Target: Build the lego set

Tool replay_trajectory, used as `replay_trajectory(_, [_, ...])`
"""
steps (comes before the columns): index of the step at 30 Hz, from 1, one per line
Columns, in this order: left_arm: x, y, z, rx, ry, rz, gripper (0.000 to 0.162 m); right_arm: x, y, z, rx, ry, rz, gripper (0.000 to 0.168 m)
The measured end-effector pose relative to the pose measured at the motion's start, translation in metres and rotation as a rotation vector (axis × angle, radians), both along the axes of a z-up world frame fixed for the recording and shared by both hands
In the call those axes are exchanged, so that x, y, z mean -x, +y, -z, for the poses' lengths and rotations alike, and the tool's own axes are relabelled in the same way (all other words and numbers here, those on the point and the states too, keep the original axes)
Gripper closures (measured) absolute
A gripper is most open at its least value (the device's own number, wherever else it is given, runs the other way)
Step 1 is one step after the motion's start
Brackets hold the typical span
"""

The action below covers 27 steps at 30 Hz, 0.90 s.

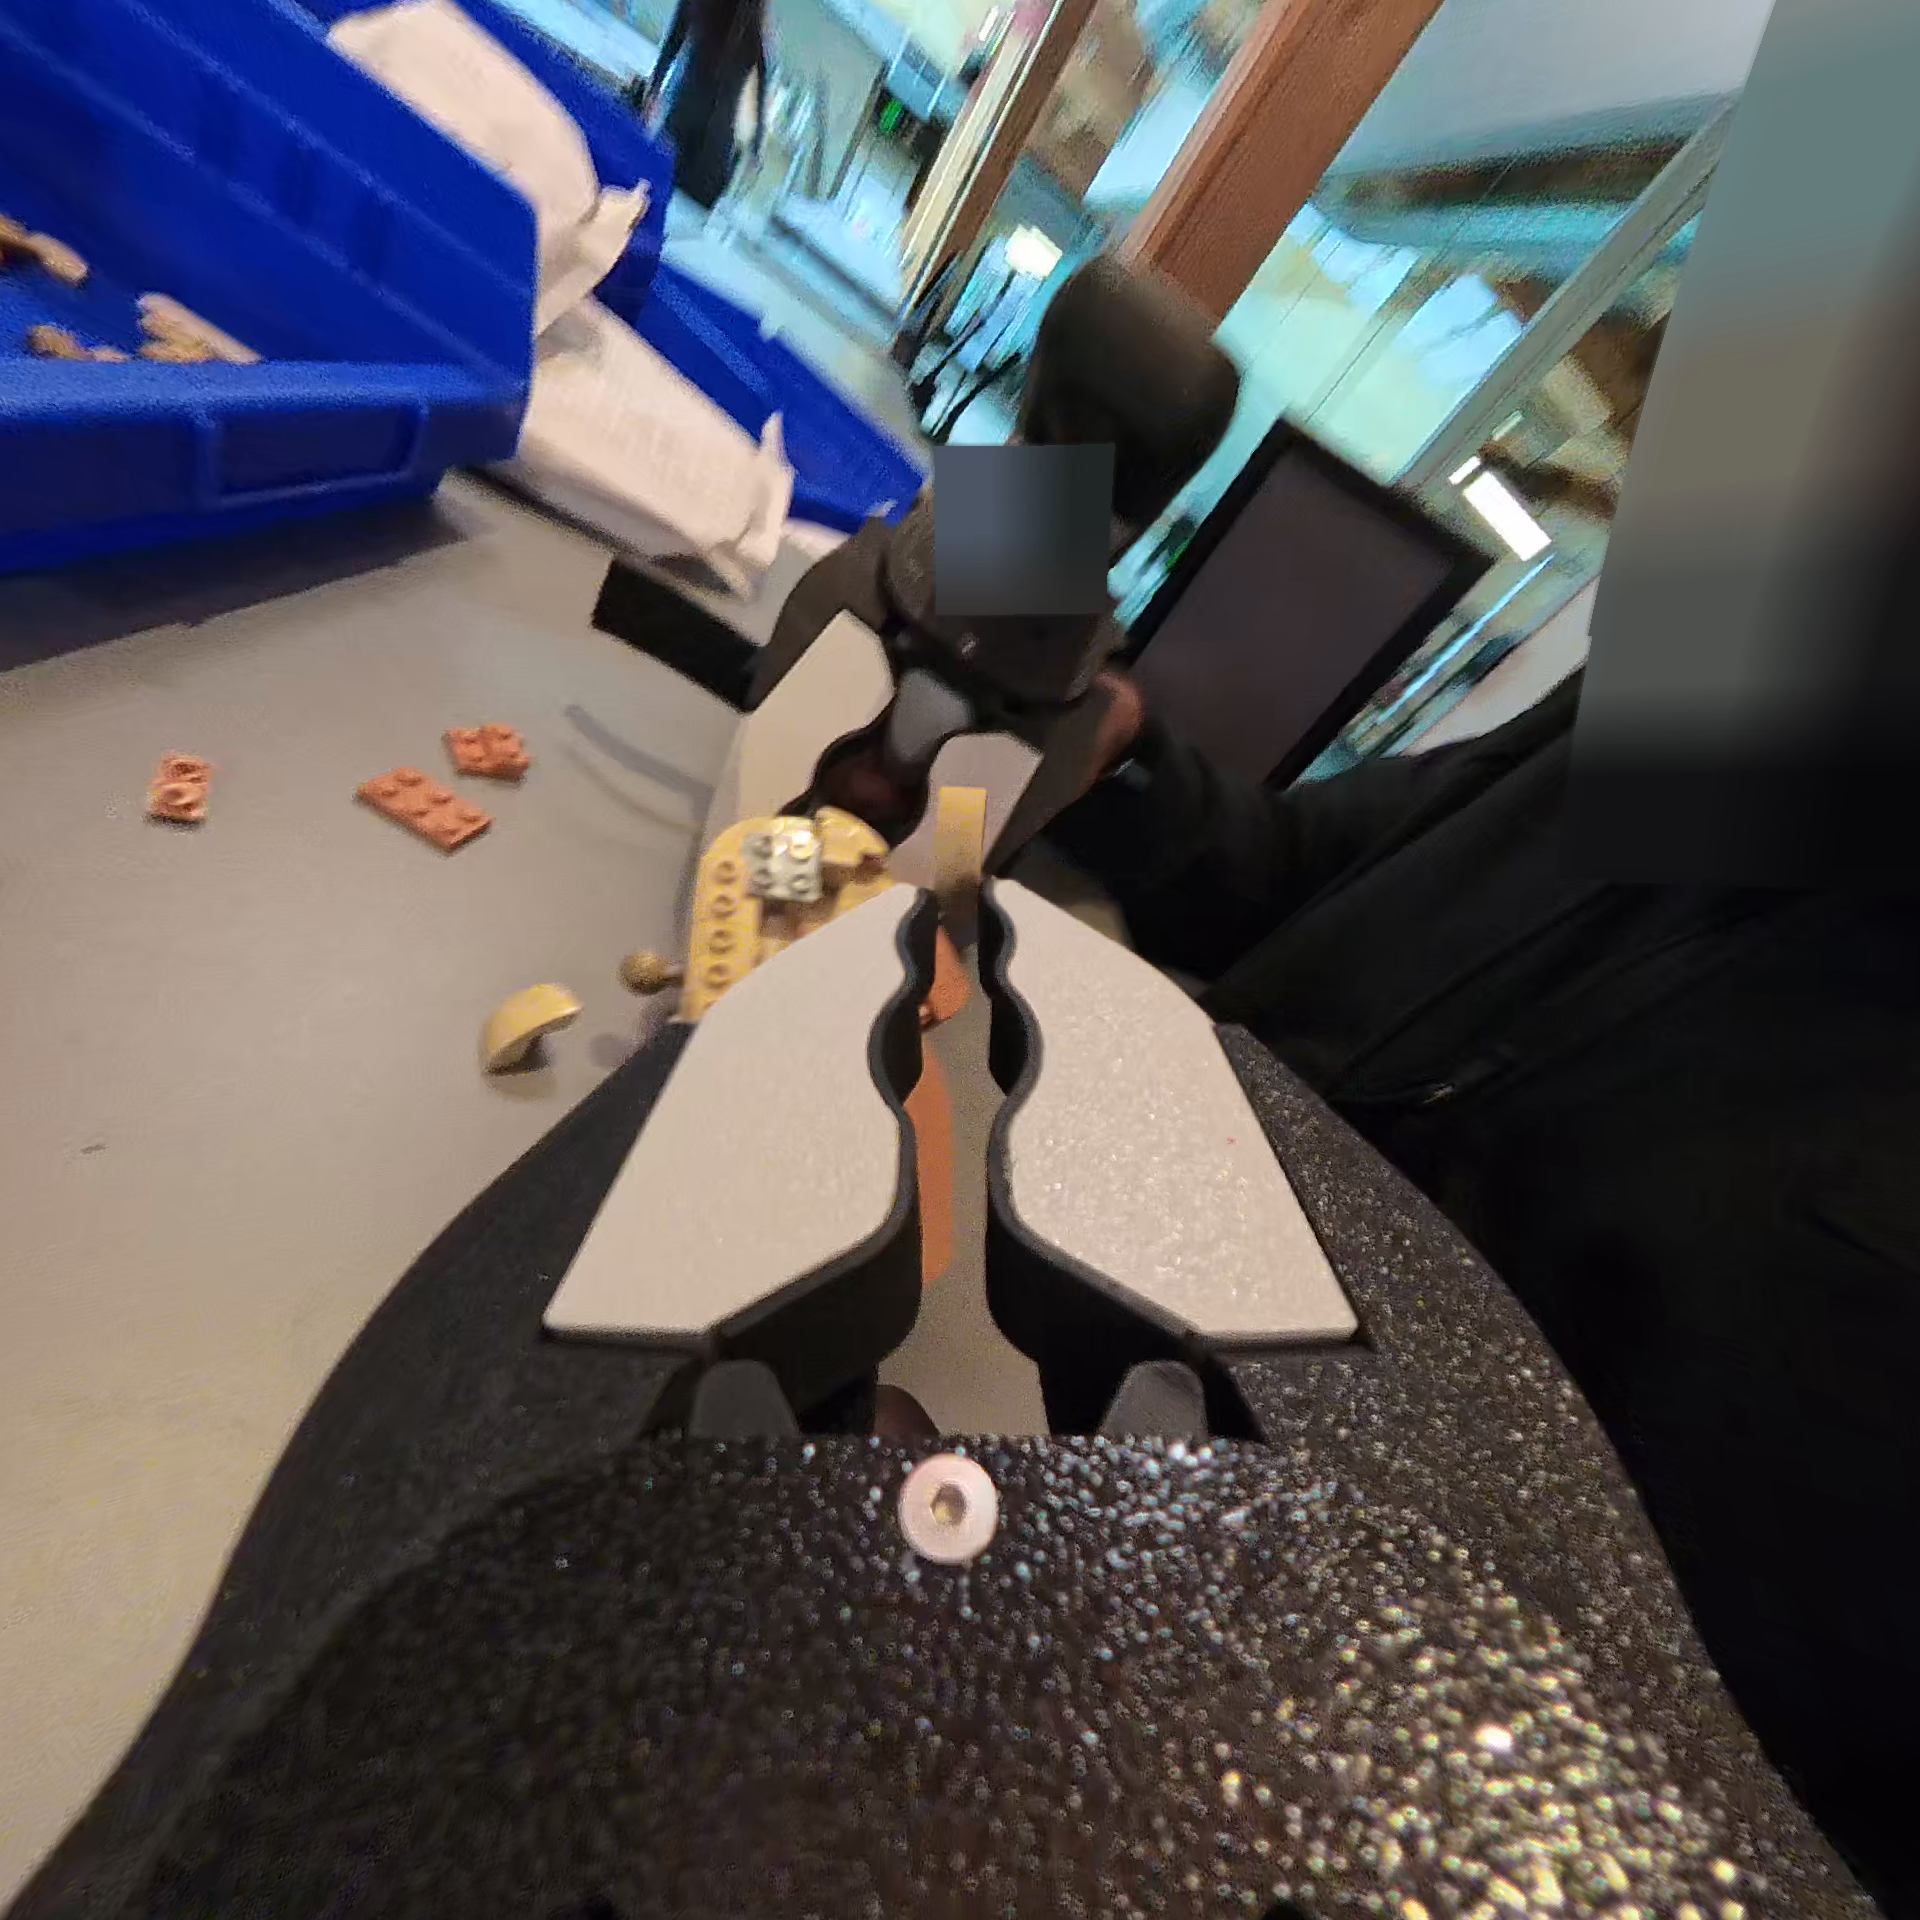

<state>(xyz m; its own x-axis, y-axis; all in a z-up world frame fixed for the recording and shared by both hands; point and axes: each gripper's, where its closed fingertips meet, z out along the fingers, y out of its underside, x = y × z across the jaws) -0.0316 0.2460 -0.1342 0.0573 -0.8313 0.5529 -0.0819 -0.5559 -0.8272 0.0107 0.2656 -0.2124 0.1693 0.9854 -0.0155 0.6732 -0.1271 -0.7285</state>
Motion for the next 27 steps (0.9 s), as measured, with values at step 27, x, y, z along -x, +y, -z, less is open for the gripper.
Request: replay_trajectory(27, [-0.024,0.025,0.034,-0.427,1.200,0.377,0.154,0.001,-0.001,0.001,-0.058,-0.011,-0.009,0.138])
